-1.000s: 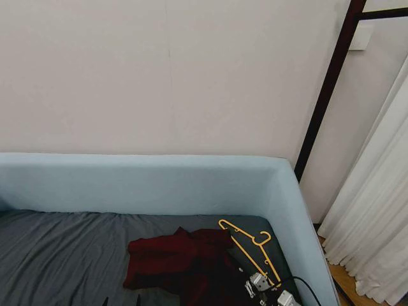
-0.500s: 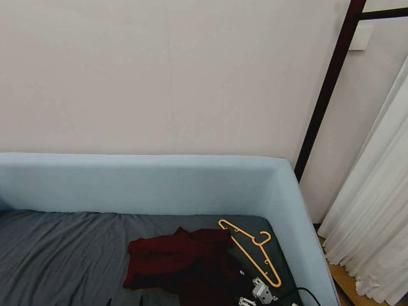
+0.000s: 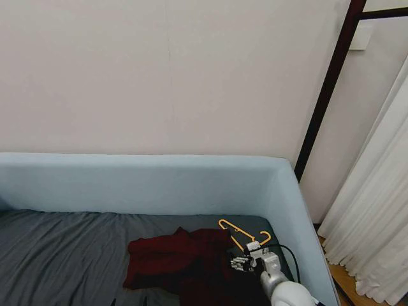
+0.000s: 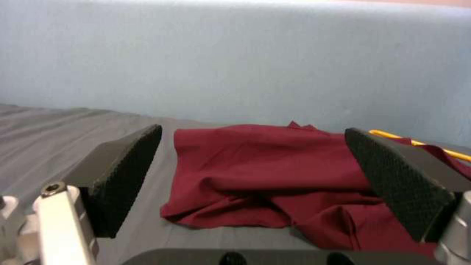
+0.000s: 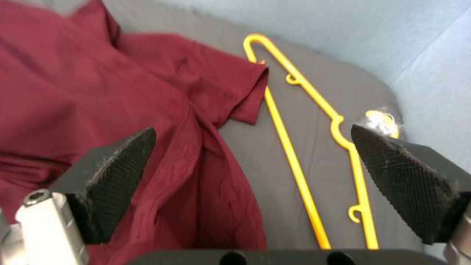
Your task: Pick up the clothes from the sofa and hang them on the clothes hanger.
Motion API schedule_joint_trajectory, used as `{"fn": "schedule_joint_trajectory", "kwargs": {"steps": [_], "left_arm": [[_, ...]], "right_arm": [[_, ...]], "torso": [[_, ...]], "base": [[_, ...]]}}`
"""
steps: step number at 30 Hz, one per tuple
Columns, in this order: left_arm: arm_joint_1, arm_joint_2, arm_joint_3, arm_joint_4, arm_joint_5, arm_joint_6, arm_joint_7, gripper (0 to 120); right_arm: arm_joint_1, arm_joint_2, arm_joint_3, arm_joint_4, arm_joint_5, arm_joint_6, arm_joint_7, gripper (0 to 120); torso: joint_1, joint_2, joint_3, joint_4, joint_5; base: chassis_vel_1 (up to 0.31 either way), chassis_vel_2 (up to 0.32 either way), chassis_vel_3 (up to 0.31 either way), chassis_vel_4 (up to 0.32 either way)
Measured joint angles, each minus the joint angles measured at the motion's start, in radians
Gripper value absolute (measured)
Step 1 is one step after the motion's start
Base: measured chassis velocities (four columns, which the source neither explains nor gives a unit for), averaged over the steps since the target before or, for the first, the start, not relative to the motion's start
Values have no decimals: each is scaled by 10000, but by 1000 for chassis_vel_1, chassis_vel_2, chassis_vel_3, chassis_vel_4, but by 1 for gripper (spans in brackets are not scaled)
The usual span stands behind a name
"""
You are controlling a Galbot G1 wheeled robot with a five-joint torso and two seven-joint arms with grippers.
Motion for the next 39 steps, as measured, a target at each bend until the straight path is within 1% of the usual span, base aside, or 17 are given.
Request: {"fn": "schedule_joint_trajectory", "kwargs": {"steps": [4,6,8,10,16,24,33,39], "left_arm": [[-1,-57,-34,114,-14,-64,-12,98],[-6,-67,-38,133,-16,-75,-12,98],[-27,-82,-43,191,-37,-109,-17,98],[-66,-84,-45,248,-59,-135,-20,98],[-167,-63,-35,367,-104,-153,-27,98],[-251,-21,23,474,-138,-168,-28,98],[-248,18,18,473,-198,-200,-29,98],[-228,-25,27,437,-196,-210,-28,98]], "right_arm": [[837,736,-837,-1283,-362,-306,175,100],[941,862,-961,-1532,-451,-374,213,100],[1149,1109,-1273,-2055,-602,-682,406,100],[1166,1166,-1441,-2263,-708,-922,512,100],[922,1062,-1476,-2294,-815,-1253,763,100],[252,838,-1625,-1658,-957,-1630,1106,100],[-463,529,-1812,-1534,-1831,-1921,1093,100],[-612,507,-1856,-1684,-2552,-1863,984,100]], "torso": [[1,0,0,3,1],[0,-1,1,4,3],[1,0,0,3,1],[1,0,0,1,2],[0,0,0,0,2],[0,1,-1,2,2],[-1,1,-2,1,2],[-2,2,-1,1,2]], "base": [[0,0,0,0],[0,0,0,0],[0,0,0,0],[0,0,0,0],[0,0,0,0],[0,0,0,0],[0,0,0,0],[0,0,0,0]]}}
